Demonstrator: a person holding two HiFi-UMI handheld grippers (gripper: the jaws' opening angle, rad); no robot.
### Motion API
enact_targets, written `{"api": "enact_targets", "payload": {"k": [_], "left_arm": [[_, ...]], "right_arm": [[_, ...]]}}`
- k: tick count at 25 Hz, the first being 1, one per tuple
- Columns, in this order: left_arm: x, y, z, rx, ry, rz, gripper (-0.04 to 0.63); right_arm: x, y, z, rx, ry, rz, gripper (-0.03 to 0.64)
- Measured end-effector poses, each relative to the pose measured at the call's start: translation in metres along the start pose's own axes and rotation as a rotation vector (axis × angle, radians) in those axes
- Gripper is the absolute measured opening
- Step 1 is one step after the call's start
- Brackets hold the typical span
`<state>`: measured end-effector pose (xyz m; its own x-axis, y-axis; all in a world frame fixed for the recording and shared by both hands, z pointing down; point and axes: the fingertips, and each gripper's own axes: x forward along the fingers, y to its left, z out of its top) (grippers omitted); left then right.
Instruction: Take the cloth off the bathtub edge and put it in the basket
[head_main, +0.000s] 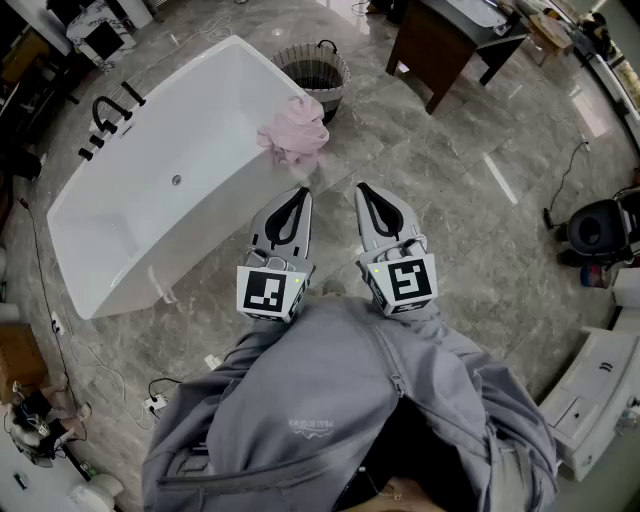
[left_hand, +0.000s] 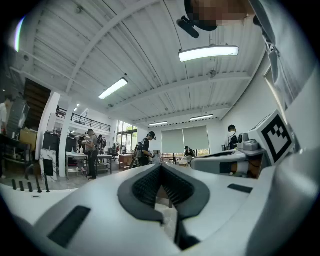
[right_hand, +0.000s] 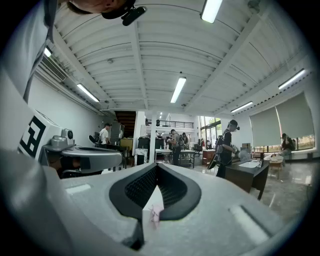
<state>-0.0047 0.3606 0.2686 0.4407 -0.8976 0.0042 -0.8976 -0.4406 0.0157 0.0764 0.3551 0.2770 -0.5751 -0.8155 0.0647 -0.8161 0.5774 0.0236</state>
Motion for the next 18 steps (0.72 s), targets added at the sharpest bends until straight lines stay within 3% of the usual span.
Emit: {"api": "enact_targets", "payload": {"k": [18], "left_arm": [[0.028,-0.003,-0.016,0.019,0.013,0.028,0.006]], "right_arm": [[0.017,-0.032,-0.007,0.032,-0.023,0.038,0.005]]}}
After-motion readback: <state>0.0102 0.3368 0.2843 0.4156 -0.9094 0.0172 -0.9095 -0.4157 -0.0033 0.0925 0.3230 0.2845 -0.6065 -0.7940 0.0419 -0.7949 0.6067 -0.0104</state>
